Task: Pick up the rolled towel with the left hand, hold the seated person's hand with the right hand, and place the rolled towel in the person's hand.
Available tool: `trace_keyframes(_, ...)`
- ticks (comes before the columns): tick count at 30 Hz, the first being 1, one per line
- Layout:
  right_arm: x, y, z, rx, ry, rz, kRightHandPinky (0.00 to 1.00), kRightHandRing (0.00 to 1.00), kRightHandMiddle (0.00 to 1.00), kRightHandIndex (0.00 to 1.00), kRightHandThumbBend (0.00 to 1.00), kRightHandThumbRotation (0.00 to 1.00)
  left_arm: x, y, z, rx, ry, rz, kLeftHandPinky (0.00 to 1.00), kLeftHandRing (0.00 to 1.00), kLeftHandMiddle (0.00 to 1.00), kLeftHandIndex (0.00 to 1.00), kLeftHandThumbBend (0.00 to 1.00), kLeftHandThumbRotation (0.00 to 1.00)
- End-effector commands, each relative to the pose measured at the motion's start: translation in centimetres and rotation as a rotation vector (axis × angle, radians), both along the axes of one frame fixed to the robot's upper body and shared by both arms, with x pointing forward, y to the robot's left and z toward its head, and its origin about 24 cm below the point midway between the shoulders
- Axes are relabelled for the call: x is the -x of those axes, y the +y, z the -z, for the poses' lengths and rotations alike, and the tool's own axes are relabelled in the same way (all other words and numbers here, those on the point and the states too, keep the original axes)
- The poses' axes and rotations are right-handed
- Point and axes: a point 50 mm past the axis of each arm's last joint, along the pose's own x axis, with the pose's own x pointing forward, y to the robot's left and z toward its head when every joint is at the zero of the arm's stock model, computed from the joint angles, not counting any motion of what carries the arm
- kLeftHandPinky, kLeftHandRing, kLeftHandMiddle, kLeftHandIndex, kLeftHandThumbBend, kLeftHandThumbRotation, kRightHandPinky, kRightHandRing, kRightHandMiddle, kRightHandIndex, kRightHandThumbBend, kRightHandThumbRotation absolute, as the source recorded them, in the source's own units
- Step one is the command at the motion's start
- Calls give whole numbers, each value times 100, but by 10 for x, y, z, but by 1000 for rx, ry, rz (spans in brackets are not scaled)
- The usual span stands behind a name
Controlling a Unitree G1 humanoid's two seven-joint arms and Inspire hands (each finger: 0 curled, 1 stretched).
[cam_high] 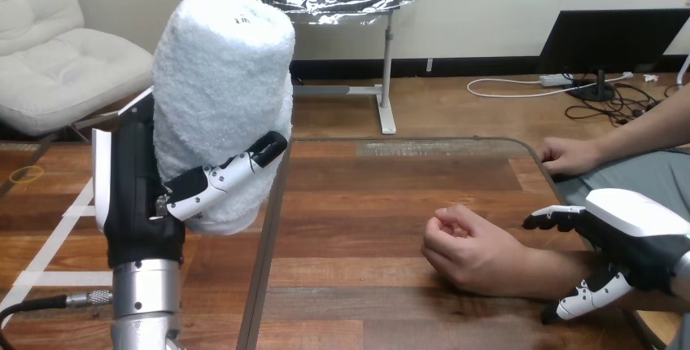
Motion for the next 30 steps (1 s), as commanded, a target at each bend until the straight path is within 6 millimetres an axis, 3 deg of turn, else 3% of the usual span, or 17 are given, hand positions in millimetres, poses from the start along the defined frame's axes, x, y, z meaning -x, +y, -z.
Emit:
trace_keyframes(1,-17,0,-8,17,-44,23,74,83,84,84,94,32,-7,-1,-25,-6,-132,11,21,26,32,37,53,0)
trace_keyframes(7,-22,0,-4,51,-6,43,74,84,84,84,93,34,-8,-1,-25,-10,-138,9,21,26,32,37,53,0)
trace_keyframes(16,-27,3,0,95,30,47,67,83,84,83,91,37,-8,-1,-25,-17,-144,3,21,26,32,37,54,0)
trace_keyframes(30,-33,4,10,115,71,46,58,75,78,79,89,32,-8,0,-26,1,-150,3,20,26,31,37,54,0)
